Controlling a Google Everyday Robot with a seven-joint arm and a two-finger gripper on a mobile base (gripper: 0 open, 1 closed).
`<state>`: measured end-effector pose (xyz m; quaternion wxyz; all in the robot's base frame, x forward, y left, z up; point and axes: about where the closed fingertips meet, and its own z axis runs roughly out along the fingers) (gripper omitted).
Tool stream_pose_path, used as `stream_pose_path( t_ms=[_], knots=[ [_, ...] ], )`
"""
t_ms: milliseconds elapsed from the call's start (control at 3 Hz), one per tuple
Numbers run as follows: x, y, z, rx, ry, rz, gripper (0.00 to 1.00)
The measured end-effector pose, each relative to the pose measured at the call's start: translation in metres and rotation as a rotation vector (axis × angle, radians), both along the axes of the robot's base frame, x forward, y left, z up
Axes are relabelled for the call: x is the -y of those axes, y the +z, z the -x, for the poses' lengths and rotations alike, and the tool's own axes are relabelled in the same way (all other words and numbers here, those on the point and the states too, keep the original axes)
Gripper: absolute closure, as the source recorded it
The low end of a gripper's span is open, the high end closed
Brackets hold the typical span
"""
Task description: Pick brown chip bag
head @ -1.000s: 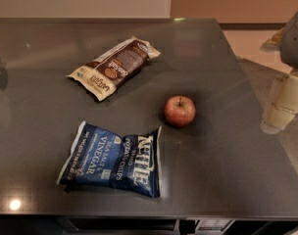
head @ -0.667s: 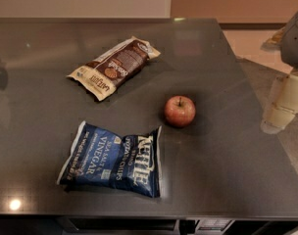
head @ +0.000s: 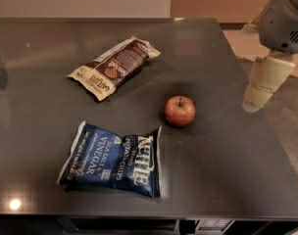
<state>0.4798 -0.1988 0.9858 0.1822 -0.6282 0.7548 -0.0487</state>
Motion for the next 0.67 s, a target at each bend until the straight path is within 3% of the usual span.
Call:
stream_pose_path(
  t_ms=[667],
  knots=[
    [-0.038, -0.003, -0.074, 0.036, 0.108, -0.019, 0.00]
  ],
)
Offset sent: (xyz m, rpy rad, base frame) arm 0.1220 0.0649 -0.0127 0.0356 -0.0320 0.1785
